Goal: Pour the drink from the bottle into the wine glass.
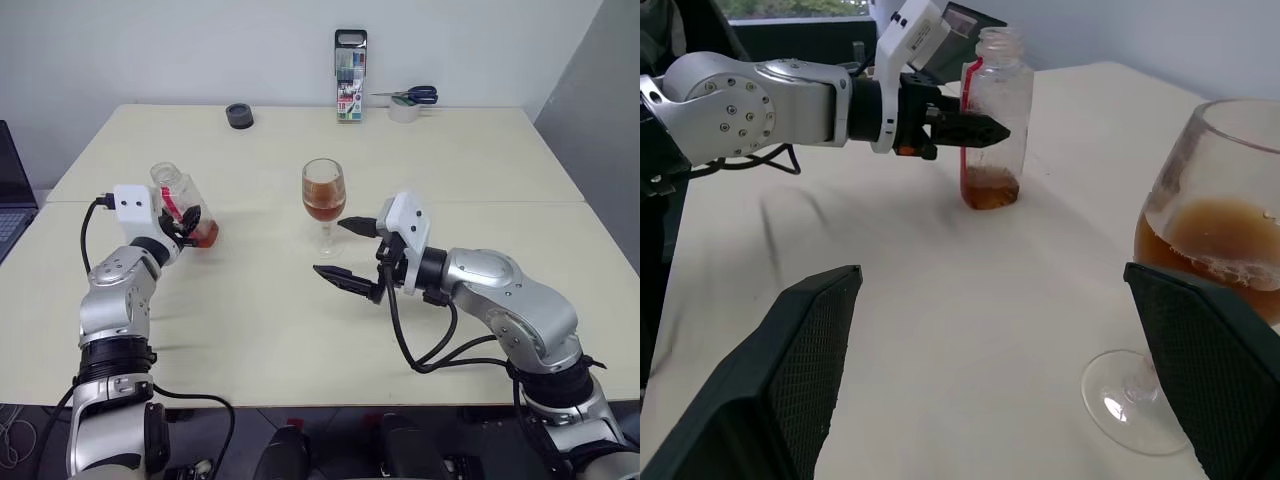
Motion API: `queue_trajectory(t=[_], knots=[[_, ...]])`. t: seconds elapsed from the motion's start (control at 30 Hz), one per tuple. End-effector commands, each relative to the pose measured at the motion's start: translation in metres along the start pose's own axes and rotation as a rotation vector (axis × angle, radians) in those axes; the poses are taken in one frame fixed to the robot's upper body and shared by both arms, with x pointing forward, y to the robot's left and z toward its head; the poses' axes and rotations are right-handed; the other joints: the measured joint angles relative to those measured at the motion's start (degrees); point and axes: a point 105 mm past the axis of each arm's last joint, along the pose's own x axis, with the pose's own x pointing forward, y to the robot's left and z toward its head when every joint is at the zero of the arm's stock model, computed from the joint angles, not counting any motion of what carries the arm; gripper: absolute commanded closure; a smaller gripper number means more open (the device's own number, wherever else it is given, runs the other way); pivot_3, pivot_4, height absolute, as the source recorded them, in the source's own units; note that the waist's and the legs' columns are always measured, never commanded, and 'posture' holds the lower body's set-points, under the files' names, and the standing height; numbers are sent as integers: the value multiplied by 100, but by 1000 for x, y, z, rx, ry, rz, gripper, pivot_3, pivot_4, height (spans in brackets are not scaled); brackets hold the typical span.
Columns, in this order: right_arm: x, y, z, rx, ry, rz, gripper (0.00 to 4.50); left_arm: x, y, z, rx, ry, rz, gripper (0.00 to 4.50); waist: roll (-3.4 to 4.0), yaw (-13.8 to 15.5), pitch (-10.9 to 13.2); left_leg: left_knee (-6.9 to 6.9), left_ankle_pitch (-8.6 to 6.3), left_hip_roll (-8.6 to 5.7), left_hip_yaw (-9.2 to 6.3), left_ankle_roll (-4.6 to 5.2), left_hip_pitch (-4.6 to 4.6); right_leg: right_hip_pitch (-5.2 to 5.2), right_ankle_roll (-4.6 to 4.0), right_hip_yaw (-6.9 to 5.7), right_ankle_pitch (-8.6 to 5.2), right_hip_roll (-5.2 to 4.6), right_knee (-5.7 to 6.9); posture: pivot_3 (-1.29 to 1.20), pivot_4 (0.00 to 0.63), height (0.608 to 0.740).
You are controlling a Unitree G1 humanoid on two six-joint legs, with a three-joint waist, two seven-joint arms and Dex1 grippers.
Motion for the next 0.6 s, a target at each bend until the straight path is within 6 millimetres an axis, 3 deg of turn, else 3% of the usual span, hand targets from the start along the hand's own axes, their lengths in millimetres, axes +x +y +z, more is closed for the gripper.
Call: queue_trajectory(t=[0.03,0.33,0.43,0.6], knots=[[1,2,11,-53,-32,15,0,-2,0,-1,1,-21,-9,2811,0,3,0,0,0,0,0,0,0,0,0,0,0,0,0,0,150,740],[1,3,9,-51,-34,9,0,-6,-2,-6,82,-25,-21,16,0,5,0,-1,-1,1,0,1,-1,0,0,0,0,0,-2,0,150,740],[2,1,7,-41,-41,-7,0,-8,-4,-9,140,-19,-20,16,0,8,0,-2,-1,0,-1,1,-1,0,0,0,0,0,-4,0,150,740],[-7,-12,-36,-16,-25,-188,0,-19,-2,-19,233,-5,11,16,-13,13,-8,-7,-1,1,0,1,0,0,0,-2,0,0,-7,0,150,740]])
